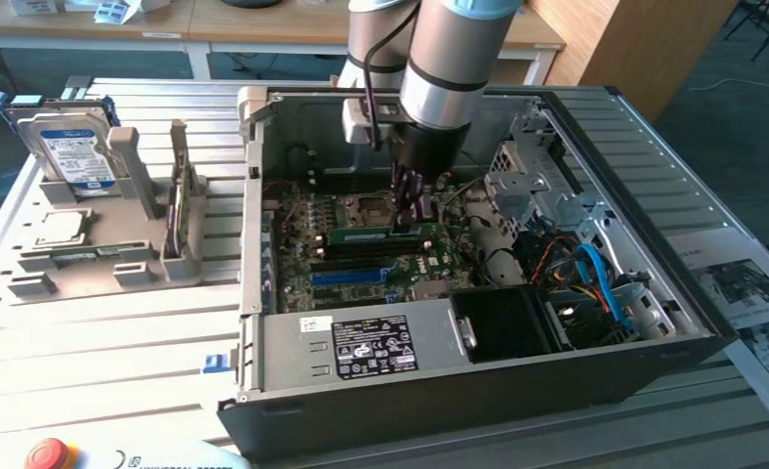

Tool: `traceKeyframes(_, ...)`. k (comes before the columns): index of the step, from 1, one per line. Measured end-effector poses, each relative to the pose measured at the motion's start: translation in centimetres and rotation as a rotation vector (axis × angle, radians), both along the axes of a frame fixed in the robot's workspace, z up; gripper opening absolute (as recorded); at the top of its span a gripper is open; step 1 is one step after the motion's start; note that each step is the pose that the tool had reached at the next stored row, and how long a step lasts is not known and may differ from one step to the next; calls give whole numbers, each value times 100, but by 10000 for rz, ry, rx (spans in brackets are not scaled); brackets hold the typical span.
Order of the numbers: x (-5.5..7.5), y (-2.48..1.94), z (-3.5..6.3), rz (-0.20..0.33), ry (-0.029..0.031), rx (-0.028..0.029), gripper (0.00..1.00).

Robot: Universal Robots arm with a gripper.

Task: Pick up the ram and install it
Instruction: 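Insert the ram into the slot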

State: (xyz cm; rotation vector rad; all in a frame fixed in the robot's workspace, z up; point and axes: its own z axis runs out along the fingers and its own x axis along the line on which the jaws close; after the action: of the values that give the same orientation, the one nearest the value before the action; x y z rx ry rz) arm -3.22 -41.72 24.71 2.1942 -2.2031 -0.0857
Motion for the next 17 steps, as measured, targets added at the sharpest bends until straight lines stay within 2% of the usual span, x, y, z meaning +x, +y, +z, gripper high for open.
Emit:
traceKeyframes(8, -1, 2, -14, -16, -1, 2, 12)
traceKeyframes(17, -1, 2, -79, -91, 0, -1, 12)
